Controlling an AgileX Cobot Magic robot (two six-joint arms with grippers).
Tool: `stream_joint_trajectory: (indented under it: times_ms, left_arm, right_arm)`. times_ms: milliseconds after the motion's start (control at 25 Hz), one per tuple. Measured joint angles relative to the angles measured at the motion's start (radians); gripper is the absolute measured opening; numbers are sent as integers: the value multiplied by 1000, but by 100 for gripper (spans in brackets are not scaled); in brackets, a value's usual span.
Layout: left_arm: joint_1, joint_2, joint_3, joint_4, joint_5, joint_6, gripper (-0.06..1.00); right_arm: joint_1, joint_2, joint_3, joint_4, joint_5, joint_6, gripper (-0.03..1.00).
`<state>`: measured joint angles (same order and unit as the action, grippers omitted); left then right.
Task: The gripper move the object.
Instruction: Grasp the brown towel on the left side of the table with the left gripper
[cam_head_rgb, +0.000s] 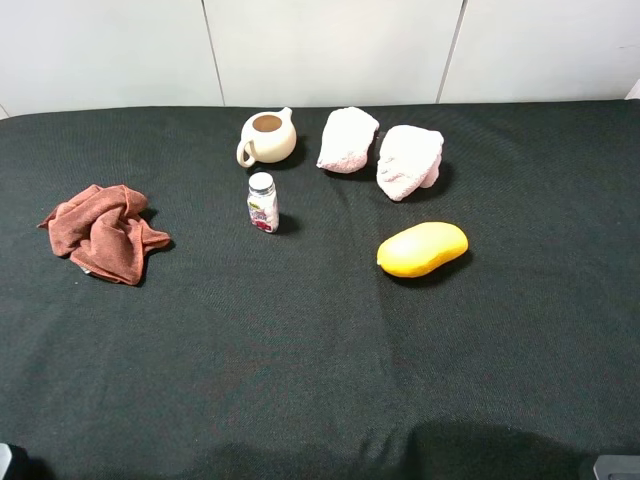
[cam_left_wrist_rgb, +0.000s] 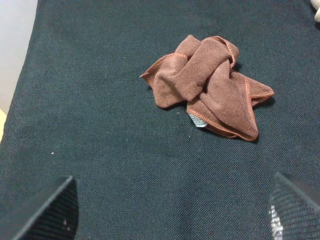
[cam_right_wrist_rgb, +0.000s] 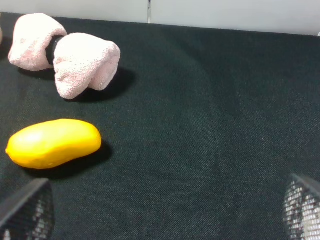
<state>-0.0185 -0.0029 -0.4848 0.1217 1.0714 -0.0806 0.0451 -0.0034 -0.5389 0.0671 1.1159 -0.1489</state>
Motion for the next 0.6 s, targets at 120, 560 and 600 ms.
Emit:
stream_joint_trajectory:
  times_ms: [120,560,600]
  left_arm:
    - [0,0,0,0,0,0,76]
    - [0,0,0,0,0,0,76]
    - [0,0,0,0,0,0,76]
  right_arm:
    - [0,0,0,0,1,0,69]
    - [0,0,0,0,1,0,69]
    - [0,0,0,0,1,0,69]
